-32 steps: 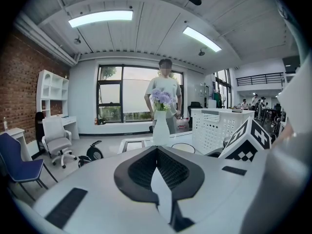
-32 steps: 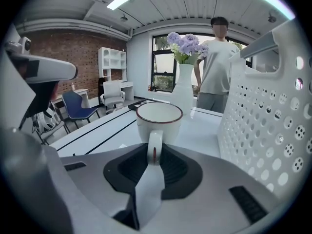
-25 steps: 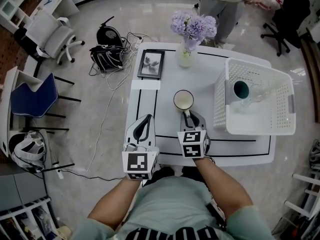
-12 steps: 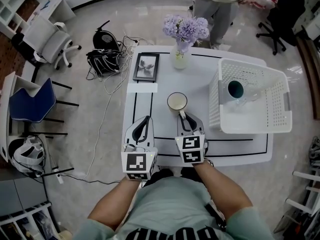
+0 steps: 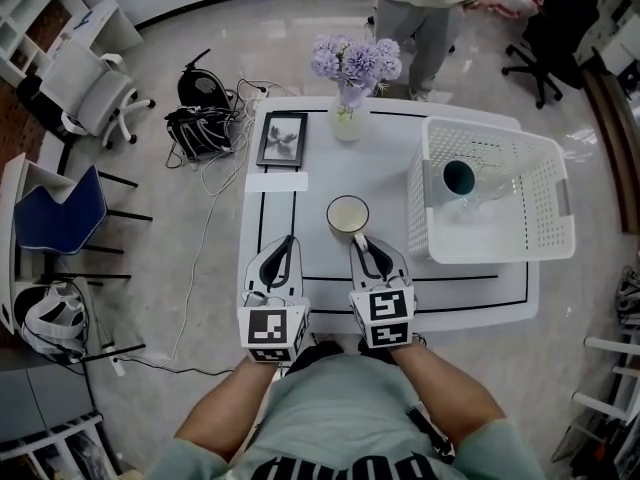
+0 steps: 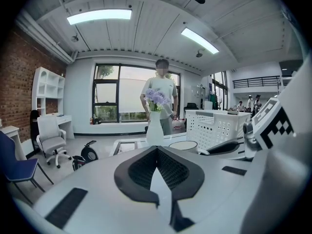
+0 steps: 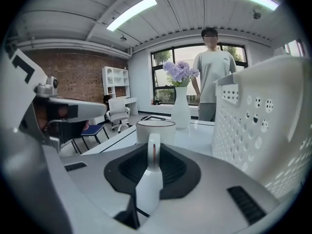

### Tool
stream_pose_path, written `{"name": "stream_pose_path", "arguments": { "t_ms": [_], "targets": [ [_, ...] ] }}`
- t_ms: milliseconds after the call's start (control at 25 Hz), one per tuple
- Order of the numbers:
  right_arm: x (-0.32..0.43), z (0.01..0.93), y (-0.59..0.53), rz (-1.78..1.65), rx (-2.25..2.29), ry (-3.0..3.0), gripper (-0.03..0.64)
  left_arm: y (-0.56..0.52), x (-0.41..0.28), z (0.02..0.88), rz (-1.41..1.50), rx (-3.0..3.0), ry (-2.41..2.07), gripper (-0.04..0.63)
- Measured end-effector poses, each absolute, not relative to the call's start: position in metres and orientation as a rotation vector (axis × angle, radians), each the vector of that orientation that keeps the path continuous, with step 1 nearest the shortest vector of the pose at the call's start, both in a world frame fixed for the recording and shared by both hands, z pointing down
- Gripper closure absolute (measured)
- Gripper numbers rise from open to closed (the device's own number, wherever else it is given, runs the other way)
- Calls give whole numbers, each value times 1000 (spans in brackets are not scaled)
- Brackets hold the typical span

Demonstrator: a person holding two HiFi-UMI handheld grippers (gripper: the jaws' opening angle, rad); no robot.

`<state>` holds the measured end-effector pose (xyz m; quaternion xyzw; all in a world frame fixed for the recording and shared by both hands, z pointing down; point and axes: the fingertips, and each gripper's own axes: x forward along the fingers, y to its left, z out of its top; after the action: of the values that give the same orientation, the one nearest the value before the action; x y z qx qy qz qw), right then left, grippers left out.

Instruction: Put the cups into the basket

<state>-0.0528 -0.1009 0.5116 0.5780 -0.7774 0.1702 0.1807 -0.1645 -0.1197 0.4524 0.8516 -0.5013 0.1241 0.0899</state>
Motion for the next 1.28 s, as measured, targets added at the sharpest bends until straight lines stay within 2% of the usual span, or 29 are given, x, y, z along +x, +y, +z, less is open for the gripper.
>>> {"name": "stream_pose_path", "arguments": {
  "t_ms": [640, 1280],
  "targets": [
    [-44, 400, -66, 380, 1628, -2409, 551, -116, -148, 402, 224, 2523, -1463, 592],
    [15, 310, -43, 301, 1616, -2520, 552, -113, -90, 326, 97, 2621, -1382, 592]
  ]
}}
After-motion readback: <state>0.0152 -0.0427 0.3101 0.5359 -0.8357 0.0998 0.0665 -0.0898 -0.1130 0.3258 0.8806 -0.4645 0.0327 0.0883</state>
